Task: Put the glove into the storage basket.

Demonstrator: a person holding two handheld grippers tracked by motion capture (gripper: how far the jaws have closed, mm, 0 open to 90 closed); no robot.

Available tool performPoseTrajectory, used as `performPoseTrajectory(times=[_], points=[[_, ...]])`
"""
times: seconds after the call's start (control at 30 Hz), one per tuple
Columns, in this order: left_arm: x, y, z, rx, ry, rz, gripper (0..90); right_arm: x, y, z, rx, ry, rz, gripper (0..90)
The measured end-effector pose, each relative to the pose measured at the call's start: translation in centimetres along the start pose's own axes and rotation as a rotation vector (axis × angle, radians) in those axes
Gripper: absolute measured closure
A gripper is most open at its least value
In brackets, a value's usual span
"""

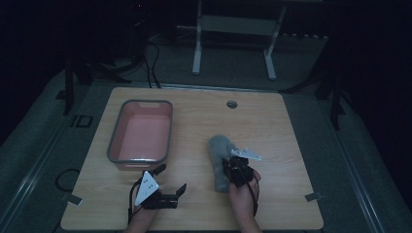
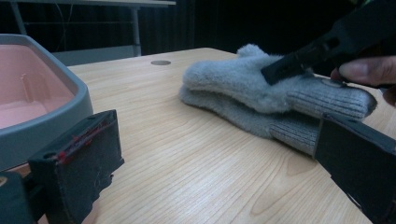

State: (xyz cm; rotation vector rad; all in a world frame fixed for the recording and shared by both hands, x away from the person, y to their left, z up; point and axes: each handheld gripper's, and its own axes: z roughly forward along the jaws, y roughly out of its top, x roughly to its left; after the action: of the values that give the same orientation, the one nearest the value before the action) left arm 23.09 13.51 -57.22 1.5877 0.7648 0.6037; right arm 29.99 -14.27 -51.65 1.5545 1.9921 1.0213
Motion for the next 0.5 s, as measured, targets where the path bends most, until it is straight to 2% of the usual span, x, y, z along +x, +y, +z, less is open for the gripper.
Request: performPoseTrajectory(times=[0.07, 0.2, 0.3, 0.5], points=[[0.01, 0.0, 0.01, 0.0, 0.0, -0.001, 1.5, 0.1, -0.3, 0.37, 0.004, -0.011, -0.021, 80.2], [-0.01, 0.0, 0.0, 0.001, -0.001, 0.0, 1.5, 0.39, -0.88, 0.91, 0.01, -0.008, -0.034, 79.3], [-0.02, 0.0, 0.0, 0.0, -0.002, 0.0, 1.5, 0.25, -0.88, 0.98, 0.012, 0.005, -0.025, 77.5], [-0.04, 0.02, 0.05, 0.007, -0.007, 0.007, 1.5, 0.21, -0.49, 0.53, 0.015, 0.047, -0.018, 62.5]])
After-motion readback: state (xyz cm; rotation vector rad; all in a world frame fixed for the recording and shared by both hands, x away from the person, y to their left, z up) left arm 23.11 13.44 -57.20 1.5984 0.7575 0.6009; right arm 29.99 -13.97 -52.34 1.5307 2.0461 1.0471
